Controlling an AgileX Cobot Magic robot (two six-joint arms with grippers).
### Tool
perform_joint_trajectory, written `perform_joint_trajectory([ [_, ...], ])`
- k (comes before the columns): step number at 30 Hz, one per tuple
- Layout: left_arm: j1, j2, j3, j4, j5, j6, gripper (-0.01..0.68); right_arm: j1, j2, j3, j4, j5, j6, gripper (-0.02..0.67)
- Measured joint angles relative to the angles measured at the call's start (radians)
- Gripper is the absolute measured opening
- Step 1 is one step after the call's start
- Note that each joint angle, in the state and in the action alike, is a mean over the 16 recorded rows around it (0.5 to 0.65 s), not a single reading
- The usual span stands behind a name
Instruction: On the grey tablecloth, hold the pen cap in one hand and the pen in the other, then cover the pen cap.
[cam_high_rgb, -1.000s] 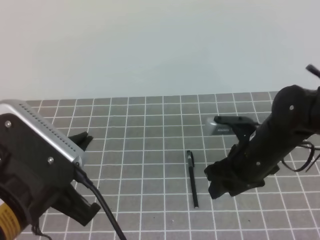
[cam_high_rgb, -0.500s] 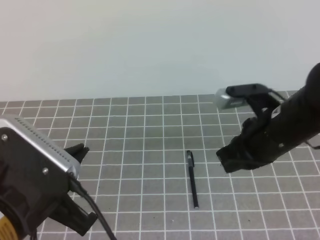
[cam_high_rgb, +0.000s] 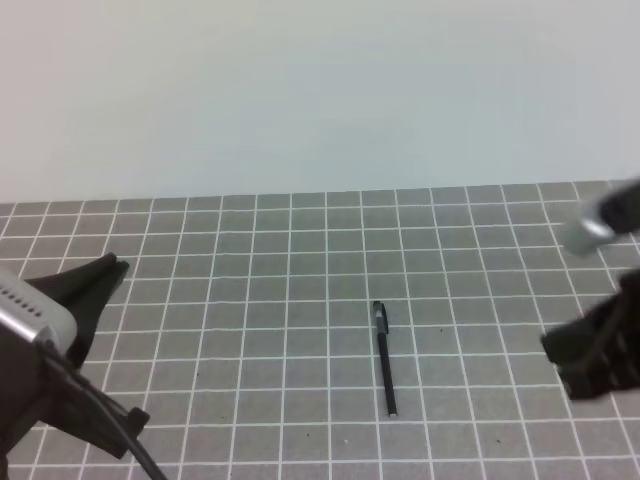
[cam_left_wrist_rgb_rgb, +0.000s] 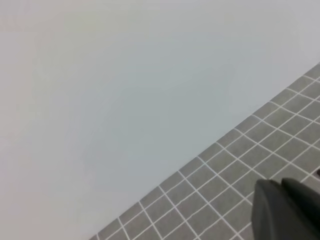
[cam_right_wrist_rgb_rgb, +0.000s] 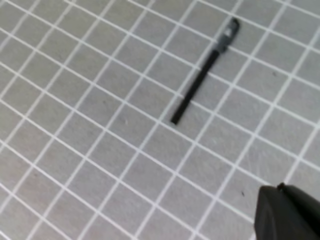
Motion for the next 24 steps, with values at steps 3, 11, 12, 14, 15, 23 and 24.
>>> perform_joint_trajectory([
  [3, 0.0, -0.008, 0.0, -0.001, 0.012, -0.003, -0.001, 0.0, -0.106, 0.105, -0.017, -0.056, 0.01, 0.005],
  [11, 0.0, -0.011, 0.0, 0.0, 0.019, -0.004, -0.001, 0.0, -0.378, 0.356, -0.061, -0.181, 0.039, 0.005],
  [12, 0.0, -0.011, 0.0, 0.001, 0.019, -0.004, -0.001, 0.0, -0.408, 0.379, -0.065, -0.191, 0.042, 0.005],
  [14, 0.0, -0.011, 0.0, 0.001, 0.019, -0.004, -0.001, 0.0, -0.464, 0.42, -0.075, -0.206, 0.05, 0.005],
  [15, 0.0, -0.011, 0.0, 0.001, 0.019, -0.004, -0.001, 0.0, -0.489, 0.437, -0.082, -0.211, 0.056, 0.005],
  [23, 0.01, -0.013, 0.0, 0.001, 0.009, -0.004, -0.001, 0.0, -0.612, 0.508, -0.145, -0.183, 0.138, 0.005],
  [24, 0.016, -0.015, 0.0, 0.002, 0.004, -0.004, -0.001, 0.0, -0.619, 0.512, -0.15, -0.173, 0.15, 0.005],
])
